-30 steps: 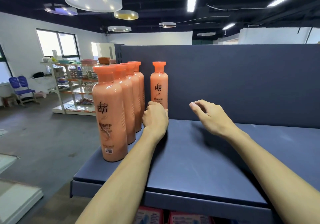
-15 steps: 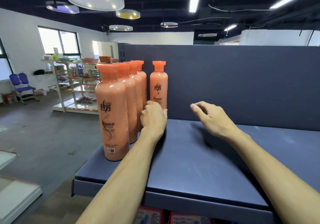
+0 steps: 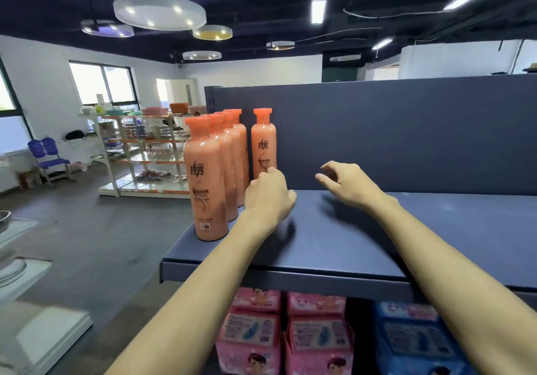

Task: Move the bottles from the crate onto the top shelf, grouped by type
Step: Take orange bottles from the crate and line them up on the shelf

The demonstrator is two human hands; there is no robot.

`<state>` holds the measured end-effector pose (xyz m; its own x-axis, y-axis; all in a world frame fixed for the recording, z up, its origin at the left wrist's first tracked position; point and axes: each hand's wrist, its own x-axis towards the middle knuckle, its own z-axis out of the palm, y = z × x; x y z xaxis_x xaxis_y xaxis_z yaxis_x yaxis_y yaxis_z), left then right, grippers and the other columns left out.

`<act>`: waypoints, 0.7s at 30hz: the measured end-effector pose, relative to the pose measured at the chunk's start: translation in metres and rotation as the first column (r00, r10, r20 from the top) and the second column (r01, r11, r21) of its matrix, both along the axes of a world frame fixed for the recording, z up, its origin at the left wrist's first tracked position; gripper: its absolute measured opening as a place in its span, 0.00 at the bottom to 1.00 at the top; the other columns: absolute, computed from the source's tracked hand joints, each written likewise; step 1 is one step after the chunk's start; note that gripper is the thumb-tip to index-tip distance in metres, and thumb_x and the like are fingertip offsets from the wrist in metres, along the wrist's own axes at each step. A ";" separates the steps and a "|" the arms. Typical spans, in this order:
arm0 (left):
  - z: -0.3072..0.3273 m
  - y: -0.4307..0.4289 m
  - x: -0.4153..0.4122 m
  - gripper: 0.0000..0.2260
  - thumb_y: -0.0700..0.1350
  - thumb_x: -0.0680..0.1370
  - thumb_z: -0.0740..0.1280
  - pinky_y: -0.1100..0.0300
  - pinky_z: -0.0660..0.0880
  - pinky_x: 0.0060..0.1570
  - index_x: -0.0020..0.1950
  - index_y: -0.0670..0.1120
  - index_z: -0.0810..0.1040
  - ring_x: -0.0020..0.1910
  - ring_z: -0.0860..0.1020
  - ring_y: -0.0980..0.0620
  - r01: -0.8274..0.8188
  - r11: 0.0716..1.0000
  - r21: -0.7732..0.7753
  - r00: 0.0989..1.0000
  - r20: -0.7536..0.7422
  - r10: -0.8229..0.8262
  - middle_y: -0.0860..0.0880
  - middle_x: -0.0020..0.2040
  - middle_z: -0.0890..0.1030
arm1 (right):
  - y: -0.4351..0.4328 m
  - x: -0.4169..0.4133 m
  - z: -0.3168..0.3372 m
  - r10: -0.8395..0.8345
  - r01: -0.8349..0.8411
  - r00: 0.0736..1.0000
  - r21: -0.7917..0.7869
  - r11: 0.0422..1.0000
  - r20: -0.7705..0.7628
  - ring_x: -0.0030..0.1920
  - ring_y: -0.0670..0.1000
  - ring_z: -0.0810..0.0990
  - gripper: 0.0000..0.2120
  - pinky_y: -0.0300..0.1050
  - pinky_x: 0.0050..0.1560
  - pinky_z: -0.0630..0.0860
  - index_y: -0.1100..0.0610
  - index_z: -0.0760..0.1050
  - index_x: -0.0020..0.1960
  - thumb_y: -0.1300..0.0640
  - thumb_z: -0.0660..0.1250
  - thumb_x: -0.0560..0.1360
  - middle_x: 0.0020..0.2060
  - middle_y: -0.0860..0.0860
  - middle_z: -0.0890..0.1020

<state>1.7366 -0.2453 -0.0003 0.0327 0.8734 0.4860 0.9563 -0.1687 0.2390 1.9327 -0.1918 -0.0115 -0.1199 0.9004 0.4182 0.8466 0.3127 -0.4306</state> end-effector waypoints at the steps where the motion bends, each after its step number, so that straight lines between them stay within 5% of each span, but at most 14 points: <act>1: 0.003 -0.007 -0.002 0.12 0.49 0.77 0.64 0.54 0.66 0.39 0.52 0.42 0.66 0.50 0.78 0.36 0.029 0.999 0.013 0.999 -0.018 -0.029 0.40 0.52 0.78 | -0.008 -0.002 0.003 0.007 -0.007 0.999 0.003 1.000 0.044 0.56 0.51 0.79 0.20 0.49 0.60 0.76 0.55 0.75 0.66 0.43 0.62 0.81 0.57 0.50 0.82; 7: 0.009 -0.038 0.001 0.12 0.51 0.77 0.63 0.53 0.65 0.36 0.48 0.44 0.65 0.38 0.73 0.38 0.190 0.974 0.122 0.972 -0.160 -0.169 0.43 0.42 0.75 | -0.062 0.001 0.024 0.042 -0.055 0.981 0.064 0.996 0.189 0.53 0.51 0.81 0.18 0.50 0.58 0.78 0.53 0.76 0.63 0.43 0.63 0.80 0.53 0.49 0.83; 10: 0.007 -0.051 0.009 0.12 0.52 0.77 0.63 0.51 0.73 0.39 0.52 0.44 0.70 0.41 0.76 0.41 0.356 0.924 0.137 0.932 -0.128 -0.340 0.46 0.43 0.79 | -0.096 0.017 0.026 0.003 -0.024 0.973 0.087 0.996 0.233 0.48 0.50 0.80 0.16 0.51 0.55 0.78 0.53 0.77 0.61 0.44 0.64 0.79 0.49 0.47 0.83; 17: -0.014 -0.092 0.054 0.10 0.52 0.77 0.64 0.52 0.75 0.42 0.51 0.47 0.76 0.40 0.78 0.48 0.624 0.753 0.209 0.772 -0.020 -0.635 0.53 0.39 0.80 | -0.185 0.053 0.023 -0.092 0.078 0.991 0.141 0.987 0.097 0.46 0.43 0.82 0.16 0.38 0.52 0.79 0.54 0.80 0.60 0.46 0.69 0.77 0.49 0.46 0.85; 21: -0.043 -0.121 0.068 0.10 0.53 0.78 0.63 0.51 0.74 0.45 0.49 0.47 0.76 0.41 0.78 0.48 0.695 0.710 0.113 0.716 -0.013 -0.698 0.52 0.40 0.81 | -0.231 0.066 -0.002 -0.193 0.177 0.976 0.154 0.972 0.097 0.48 0.44 0.81 0.16 0.41 0.52 0.78 0.56 0.80 0.60 0.49 0.71 0.77 0.52 0.48 0.84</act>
<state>1.8042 -0.3661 -0.0432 0.5966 0.5538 0.5808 0.5505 -0.8090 0.2059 1.9986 -0.4228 -0.0131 -0.0093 0.8425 0.5386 0.9353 0.1979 -0.2934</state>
